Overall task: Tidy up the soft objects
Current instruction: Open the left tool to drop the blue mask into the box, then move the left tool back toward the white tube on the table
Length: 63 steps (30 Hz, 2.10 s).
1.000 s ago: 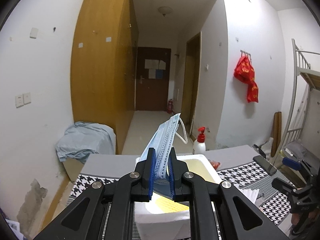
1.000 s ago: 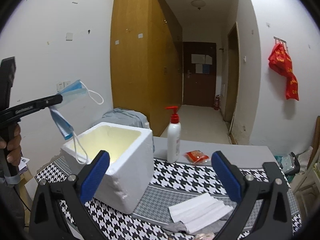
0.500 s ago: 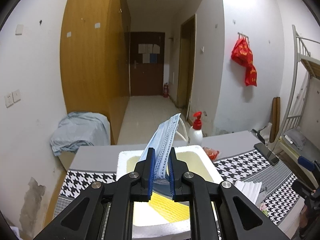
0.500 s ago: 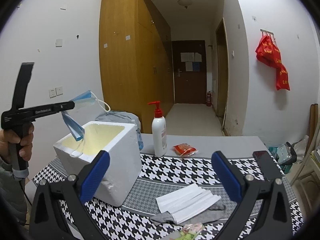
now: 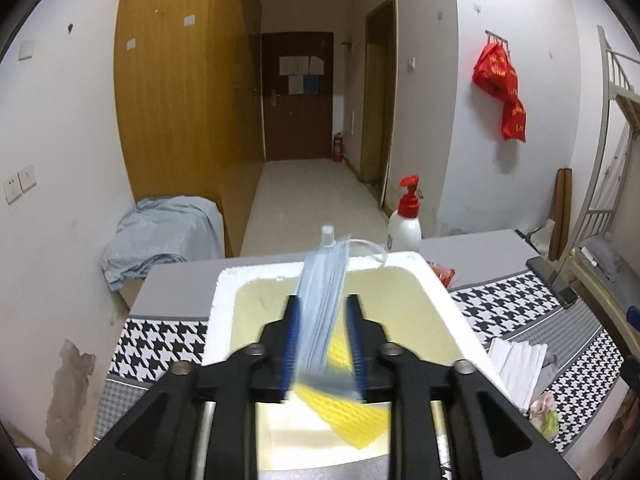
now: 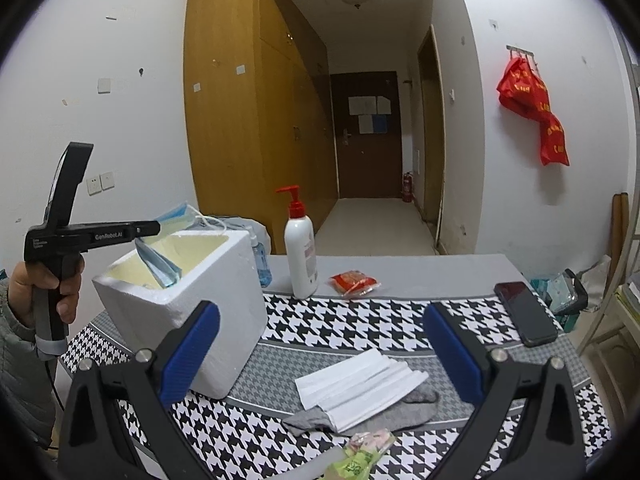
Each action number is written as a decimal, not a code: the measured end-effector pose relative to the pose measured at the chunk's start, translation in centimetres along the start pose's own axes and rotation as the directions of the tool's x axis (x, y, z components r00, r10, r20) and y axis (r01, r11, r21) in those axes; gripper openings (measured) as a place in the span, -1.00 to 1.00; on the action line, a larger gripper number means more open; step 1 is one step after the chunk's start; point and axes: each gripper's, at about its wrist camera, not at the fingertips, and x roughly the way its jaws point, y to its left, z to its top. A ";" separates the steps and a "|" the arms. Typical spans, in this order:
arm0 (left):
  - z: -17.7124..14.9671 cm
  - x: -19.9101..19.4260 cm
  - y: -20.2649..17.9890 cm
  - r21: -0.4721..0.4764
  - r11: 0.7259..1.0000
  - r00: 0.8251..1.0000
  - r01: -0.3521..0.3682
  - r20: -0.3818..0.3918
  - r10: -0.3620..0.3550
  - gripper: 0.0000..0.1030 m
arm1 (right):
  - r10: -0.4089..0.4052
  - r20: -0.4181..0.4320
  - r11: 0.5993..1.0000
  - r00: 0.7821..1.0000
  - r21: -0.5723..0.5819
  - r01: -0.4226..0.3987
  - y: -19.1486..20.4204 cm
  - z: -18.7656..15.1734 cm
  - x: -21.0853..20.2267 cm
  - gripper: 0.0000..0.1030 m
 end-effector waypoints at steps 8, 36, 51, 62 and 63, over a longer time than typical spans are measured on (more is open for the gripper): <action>0.0 -1.4 -0.1 -0.012 1.000 0.997 -0.019 0.068 0.020 0.85 | 0.000 0.003 1.000 1.000 -0.001 0.000 0.0 -0.1 -0.4 0.99; -7.1 -13.3 -2.4 -0.062 0.998 0.932 0.001 0.362 0.022 0.98 | 0.015 0.083 1.000 0.996 -0.023 -0.013 2.6 -2.1 -4.3 0.99; -11.9 -12.2 -4.8 -0.022 0.996 0.923 0.086 0.377 -0.071 0.98 | -0.027 0.063 1.000 0.998 0.009 0.026 2.3 -4.6 -4.8 0.99; -13.7 -10.7 -7.2 0.011 0.986 0.933 0.168 0.320 -0.162 0.98 | -0.043 0.047 0.998 0.998 0.045 0.041 0.8 -5.4 -5.4 0.99; -13.7 -10.6 -7.4 0.017 0.985 0.933 0.172 0.317 -0.169 0.98 | -0.044 0.050 0.998 0.998 0.045 0.042 0.7 -5.5 -5.5 0.99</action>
